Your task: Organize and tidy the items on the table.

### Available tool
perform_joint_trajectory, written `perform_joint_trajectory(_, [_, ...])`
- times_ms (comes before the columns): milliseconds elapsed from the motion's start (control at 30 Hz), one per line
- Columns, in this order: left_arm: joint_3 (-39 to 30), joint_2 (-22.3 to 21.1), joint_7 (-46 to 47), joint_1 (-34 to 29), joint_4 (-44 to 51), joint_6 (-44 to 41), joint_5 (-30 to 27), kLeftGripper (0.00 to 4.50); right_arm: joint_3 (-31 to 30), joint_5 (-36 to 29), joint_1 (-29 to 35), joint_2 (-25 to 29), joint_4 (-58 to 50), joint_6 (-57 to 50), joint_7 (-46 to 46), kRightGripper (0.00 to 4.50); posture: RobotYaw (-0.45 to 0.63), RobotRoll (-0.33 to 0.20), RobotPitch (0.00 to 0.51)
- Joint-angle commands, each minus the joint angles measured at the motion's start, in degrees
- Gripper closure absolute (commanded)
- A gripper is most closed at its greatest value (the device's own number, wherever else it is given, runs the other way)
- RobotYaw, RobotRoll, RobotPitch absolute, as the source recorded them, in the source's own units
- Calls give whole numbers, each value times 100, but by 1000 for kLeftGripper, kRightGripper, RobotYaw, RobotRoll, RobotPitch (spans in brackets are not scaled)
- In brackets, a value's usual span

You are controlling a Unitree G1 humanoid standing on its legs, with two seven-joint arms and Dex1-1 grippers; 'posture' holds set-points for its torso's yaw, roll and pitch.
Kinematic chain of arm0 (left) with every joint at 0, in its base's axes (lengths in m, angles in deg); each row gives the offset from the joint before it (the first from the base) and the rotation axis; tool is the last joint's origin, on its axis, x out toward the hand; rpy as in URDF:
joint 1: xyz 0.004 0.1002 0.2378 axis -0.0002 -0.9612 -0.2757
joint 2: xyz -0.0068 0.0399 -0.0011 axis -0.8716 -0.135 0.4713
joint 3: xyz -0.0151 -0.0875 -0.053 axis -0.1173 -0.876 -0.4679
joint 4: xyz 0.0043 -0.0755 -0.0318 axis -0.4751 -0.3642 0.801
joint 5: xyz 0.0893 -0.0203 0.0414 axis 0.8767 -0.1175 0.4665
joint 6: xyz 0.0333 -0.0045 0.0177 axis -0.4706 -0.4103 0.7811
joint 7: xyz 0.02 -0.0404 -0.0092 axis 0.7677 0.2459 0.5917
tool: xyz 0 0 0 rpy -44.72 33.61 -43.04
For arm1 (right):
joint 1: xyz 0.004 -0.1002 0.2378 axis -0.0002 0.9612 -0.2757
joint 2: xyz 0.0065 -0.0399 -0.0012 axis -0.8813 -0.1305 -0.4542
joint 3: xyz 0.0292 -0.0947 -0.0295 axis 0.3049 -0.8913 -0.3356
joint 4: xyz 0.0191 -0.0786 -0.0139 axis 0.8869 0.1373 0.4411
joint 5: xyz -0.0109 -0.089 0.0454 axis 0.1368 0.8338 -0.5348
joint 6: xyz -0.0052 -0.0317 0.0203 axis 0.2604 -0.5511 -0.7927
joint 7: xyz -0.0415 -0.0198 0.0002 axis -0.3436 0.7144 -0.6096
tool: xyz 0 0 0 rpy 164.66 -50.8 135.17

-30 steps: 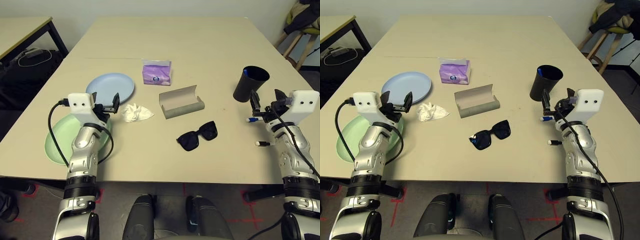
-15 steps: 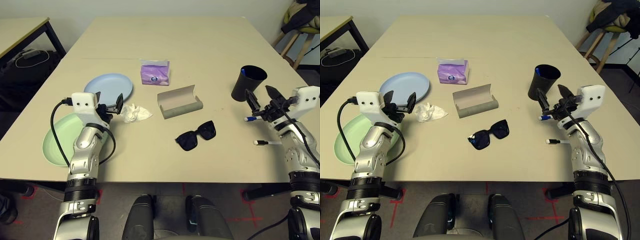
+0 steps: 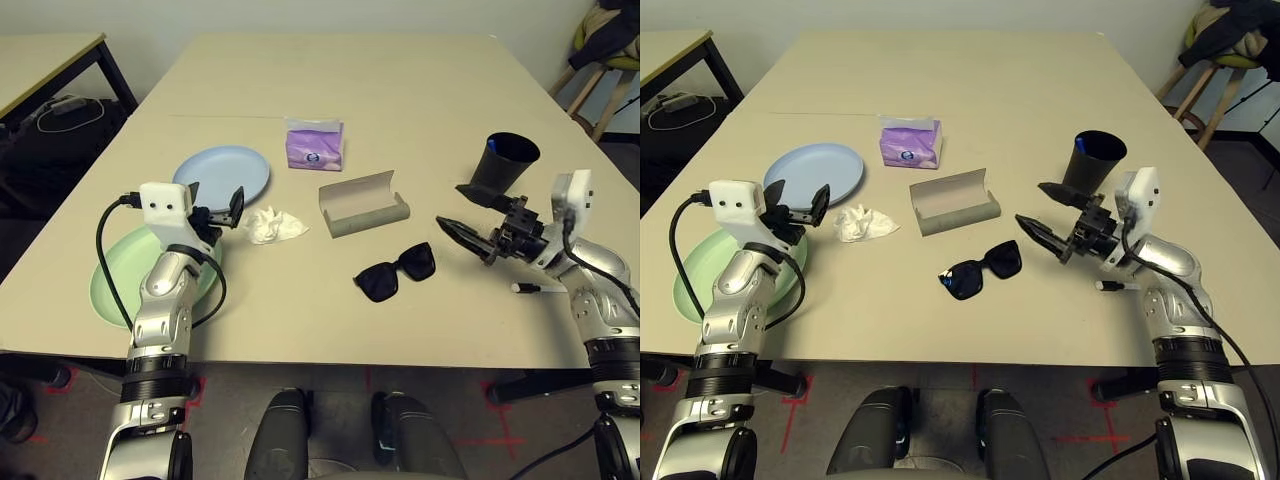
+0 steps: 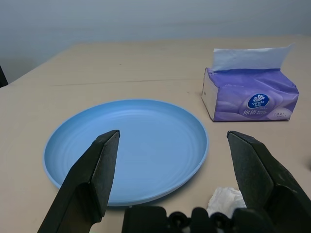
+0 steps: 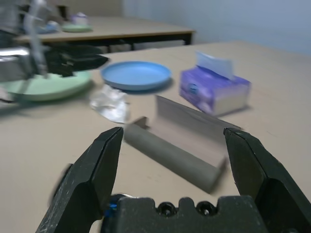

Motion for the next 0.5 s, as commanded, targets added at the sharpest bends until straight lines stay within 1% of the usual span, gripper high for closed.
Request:
perform_joint_trajectory(33, [-6,-86,-60,-28,87,-73,25,0,-263,20,-81,201,-170,-43,544,24,154,0,74])
perform_joint_trajectory(267, [-4,-166,-120,-40,110,-131,18,0,-656,385,-119,428,-6,443,1286,24,158,0,76])
perform_joint_trajectory(367, [-4,-191,-139,-55,132,-155,6,0,-738,517,-158,453,73,638,1396,24,161,0,76])
perform_joint_trajectory(500, [-10,-221,-167,-66,169,-194,-4,0,-809,678,-217,491,79,583,1372,24,165,0,76])
